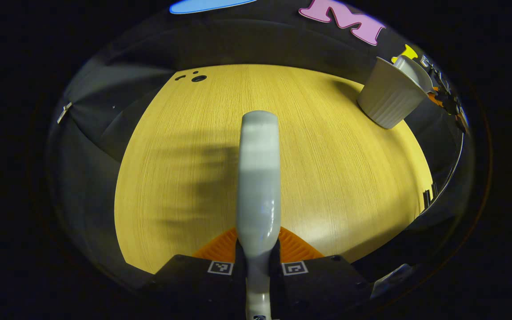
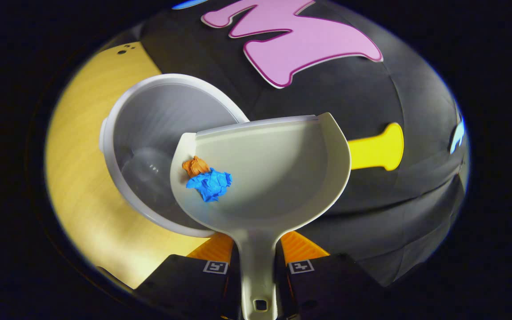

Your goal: Pick up the small broom and dustpan from the desktop, sweep the trash into the dustpan with the broom, and then empty the trash into the garbage bin.

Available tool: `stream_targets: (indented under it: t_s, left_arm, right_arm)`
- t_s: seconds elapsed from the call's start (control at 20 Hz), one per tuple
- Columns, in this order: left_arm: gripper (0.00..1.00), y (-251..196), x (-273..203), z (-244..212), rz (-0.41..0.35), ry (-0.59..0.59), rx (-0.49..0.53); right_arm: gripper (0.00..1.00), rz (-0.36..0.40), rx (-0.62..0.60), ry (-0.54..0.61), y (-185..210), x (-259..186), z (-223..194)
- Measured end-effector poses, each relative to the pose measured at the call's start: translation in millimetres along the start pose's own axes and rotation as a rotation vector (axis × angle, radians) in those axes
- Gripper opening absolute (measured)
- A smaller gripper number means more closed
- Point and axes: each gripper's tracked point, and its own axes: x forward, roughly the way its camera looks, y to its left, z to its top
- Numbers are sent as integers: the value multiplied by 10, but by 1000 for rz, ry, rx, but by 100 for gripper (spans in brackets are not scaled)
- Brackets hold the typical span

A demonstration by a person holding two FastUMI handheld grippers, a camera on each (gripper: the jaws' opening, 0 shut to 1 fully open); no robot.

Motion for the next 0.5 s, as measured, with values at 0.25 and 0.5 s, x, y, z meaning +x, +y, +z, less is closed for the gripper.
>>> stream_targets:
  t_s: [0.25,0.5]
  left_arm:
    - [25,16,69,130,-2,-3,14]
    - [25,32,102,248,-5,-5,23]
  right_arm:
    - [38,-73,-211,-24,-157,57,-97]
    - [34,-59,-350,-19,-286,120,-238]
